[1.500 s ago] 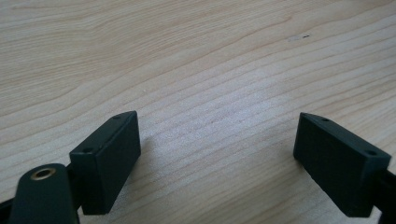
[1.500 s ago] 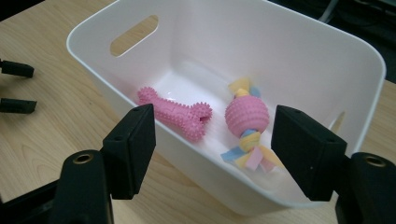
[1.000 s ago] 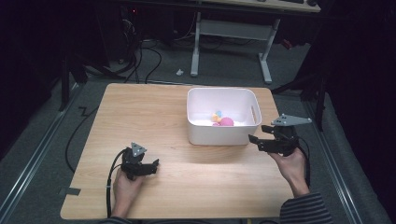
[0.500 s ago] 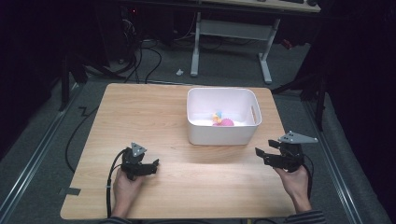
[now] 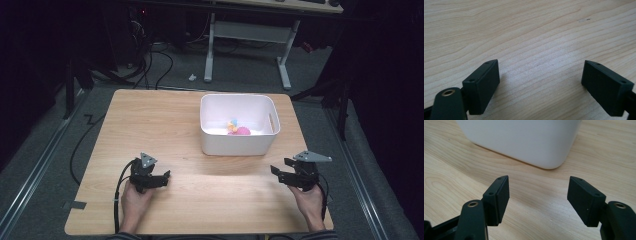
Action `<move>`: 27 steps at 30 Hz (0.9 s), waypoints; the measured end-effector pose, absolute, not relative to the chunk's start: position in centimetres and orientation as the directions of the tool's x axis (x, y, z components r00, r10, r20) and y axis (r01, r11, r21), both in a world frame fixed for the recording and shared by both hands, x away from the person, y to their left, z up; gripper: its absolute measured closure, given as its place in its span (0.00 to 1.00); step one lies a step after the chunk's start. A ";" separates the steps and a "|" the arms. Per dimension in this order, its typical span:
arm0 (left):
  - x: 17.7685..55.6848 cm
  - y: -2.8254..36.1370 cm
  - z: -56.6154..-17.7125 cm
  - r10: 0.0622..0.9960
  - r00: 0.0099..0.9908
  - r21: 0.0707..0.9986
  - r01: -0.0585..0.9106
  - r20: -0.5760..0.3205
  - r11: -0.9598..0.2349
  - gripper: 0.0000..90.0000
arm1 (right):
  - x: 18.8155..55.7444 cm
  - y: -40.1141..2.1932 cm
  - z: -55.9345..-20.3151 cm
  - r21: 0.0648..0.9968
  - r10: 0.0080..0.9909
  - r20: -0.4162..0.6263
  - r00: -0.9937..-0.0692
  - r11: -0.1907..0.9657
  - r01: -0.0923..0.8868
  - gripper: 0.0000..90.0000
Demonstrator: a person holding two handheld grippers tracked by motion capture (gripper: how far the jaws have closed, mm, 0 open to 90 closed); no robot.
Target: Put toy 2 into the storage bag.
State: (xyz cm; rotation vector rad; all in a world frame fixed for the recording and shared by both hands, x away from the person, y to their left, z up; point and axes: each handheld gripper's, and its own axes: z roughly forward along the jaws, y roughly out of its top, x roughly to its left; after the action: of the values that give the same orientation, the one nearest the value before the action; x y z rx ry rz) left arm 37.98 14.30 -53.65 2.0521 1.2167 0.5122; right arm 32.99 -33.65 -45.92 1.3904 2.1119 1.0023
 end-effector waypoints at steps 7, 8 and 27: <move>38.0 14.3 -53.7 0.875 0.484 0.727 0.604 -0.011 -0.325 0.17 | 33.4 -33.4 -47.6 0.744 0.910 0.061 -0.410 0.232 0.626 0.38; 38.0 14.3 -53.7 0.875 0.484 0.727 0.604 -0.010 -0.326 0.17 | 33.5 -33.4 -47.9 0.742 0.911 0.061 -0.408 0.232 0.629 0.38; 38.0 14.3 -53.7 0.875 0.484 0.727 0.604 -0.010 -0.326 0.17 | 34.6 -32.7 -52.8 0.709 0.921 -0.017 -0.389 0.286 0.645 0.34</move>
State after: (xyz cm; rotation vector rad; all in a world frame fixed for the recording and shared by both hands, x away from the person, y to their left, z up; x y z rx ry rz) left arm 37.98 14.30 -53.65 2.0527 1.2167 0.5126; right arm 34.59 -32.66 -52.85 1.4048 2.1351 0.8736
